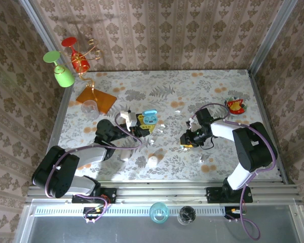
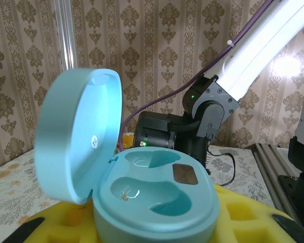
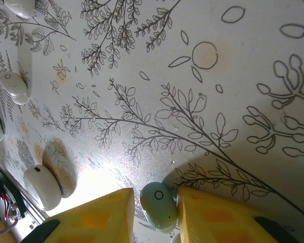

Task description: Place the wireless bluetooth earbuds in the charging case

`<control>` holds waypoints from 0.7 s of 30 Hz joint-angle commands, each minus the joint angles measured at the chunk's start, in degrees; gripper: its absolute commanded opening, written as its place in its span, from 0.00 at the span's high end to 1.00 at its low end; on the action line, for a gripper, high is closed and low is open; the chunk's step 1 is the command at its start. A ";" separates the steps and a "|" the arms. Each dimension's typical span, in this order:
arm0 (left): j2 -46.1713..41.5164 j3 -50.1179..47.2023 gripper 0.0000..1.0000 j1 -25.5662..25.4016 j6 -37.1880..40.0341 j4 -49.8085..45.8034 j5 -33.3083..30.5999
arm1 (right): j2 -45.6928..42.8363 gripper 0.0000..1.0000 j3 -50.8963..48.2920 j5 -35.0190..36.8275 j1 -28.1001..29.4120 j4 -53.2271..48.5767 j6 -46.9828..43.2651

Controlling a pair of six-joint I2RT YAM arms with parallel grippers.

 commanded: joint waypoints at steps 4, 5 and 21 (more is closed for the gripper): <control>0.34 1.44 0.71 0.09 -0.40 1.67 1.27 | 0.73 0.73 0.42 0.88 0.79 -2.52 -0.41; 0.31 1.44 0.71 0.08 -0.35 1.68 1.19 | 0.87 0.73 0.49 1.04 0.89 -2.47 -0.64; 0.85 1.44 0.71 0.08 0.11 1.70 0.53 | -5.23 0.77 0.04 12.42 2.49 2.99 3.61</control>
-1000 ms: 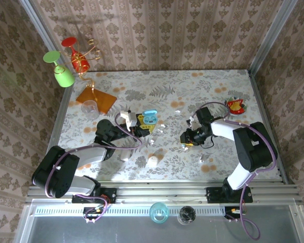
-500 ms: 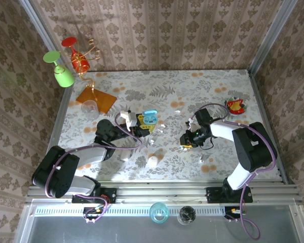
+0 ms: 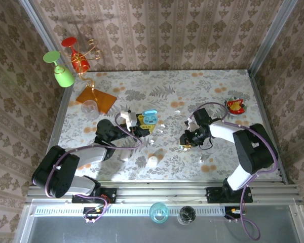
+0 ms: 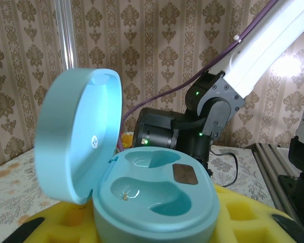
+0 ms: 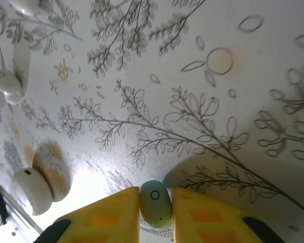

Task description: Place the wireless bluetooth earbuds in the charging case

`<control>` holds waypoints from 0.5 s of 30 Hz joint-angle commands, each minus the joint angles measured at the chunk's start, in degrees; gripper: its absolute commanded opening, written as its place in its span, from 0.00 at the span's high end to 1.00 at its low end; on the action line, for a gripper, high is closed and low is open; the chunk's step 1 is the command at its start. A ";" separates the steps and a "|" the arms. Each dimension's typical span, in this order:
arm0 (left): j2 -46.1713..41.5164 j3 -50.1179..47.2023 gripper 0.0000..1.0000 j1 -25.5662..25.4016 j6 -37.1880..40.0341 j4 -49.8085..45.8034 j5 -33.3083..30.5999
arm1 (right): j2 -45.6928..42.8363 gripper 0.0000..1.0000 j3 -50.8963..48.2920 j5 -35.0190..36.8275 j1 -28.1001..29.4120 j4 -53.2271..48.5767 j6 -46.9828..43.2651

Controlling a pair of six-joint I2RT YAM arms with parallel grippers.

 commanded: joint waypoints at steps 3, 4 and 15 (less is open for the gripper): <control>0.88 1.35 0.71 0.11 0.21 1.65 0.32 | -5.51 0.77 -0.18 15.67 1.68 4.15 6.08; 0.97 1.35 0.71 0.09 0.27 1.66 0.28 | -6.00 0.77 -0.08 18.20 2.12 4.51 6.81; 3.49 1.41 0.72 0.50 0.50 1.71 -0.24 | -3.89 0.77 7.42 48.49 12.07 -3.09 16.20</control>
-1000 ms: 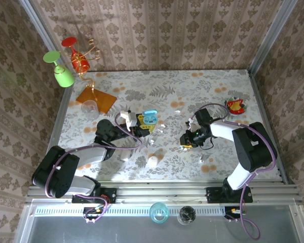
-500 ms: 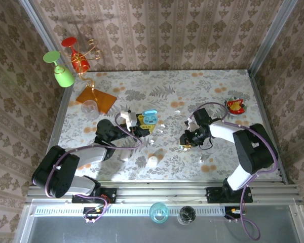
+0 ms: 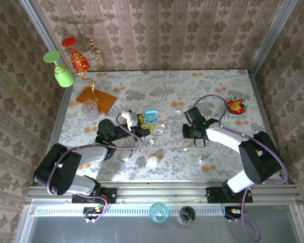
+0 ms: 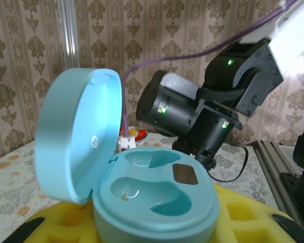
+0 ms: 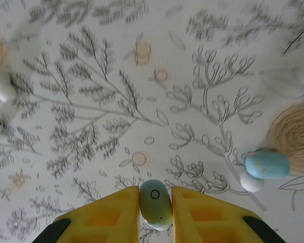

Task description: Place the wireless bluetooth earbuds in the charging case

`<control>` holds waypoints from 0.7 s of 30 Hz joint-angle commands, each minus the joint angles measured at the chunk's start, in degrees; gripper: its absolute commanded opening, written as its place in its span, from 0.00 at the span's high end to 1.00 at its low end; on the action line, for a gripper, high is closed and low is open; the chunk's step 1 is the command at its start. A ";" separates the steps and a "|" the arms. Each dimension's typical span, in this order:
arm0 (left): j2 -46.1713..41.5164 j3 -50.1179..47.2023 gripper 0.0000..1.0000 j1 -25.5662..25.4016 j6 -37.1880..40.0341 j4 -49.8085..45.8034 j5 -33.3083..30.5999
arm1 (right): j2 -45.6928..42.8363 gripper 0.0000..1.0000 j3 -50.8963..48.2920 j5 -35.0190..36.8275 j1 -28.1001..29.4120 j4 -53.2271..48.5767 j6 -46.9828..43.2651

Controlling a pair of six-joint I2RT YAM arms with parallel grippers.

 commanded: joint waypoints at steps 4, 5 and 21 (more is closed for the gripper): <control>1.84 1.62 0.71 0.52 0.72 1.45 0.28 | 4.08 0.77 6.55 15.86 4.01 -6.87 6.25; 1.82 1.54 0.71 0.57 0.94 1.42 0.14 | 4.14 0.77 6.73 16.28 4.23 -7.00 6.74; 1.47 0.65 0.71 1.32 0.89 1.43 0.17 | -3.72 0.79 2.66 11.82 4.33 0.13 1.92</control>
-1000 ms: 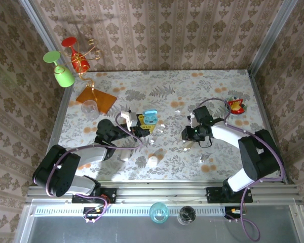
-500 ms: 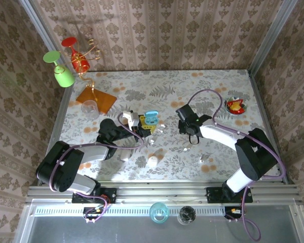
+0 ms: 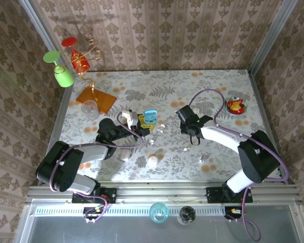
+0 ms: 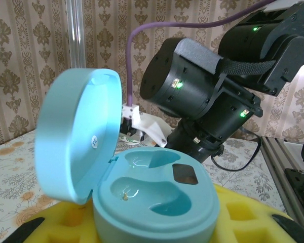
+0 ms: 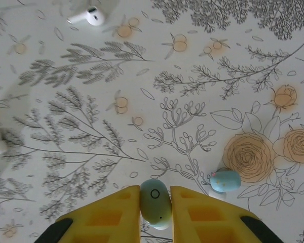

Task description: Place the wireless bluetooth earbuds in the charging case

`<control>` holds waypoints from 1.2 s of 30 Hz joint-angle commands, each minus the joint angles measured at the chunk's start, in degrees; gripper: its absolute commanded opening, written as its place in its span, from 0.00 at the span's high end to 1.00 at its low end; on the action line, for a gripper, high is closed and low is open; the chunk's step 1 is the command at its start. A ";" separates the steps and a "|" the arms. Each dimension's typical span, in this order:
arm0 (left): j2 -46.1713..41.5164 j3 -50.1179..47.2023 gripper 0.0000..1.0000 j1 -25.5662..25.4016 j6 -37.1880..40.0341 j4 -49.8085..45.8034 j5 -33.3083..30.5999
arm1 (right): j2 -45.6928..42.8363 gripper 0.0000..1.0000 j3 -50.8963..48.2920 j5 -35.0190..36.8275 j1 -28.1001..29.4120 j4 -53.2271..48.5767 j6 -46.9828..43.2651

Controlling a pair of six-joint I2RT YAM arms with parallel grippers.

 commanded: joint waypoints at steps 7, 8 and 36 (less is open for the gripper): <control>0.01 0.56 0.71 0.55 0.96 1.59 0.61 | -17.19 0.80 -8.80 -14.11 -0.01 14.54 -11.61; 0.09 0.63 0.72 0.55 0.99 1.54 0.65 | -18.63 0.80 -9.12 -15.67 -0.02 15.35 -12.34; 1.88 2.23 0.72 1.04 -0.25 1.71 4.29 | -18.11 0.79 4.08 -37.46 7.97 22.06 -19.57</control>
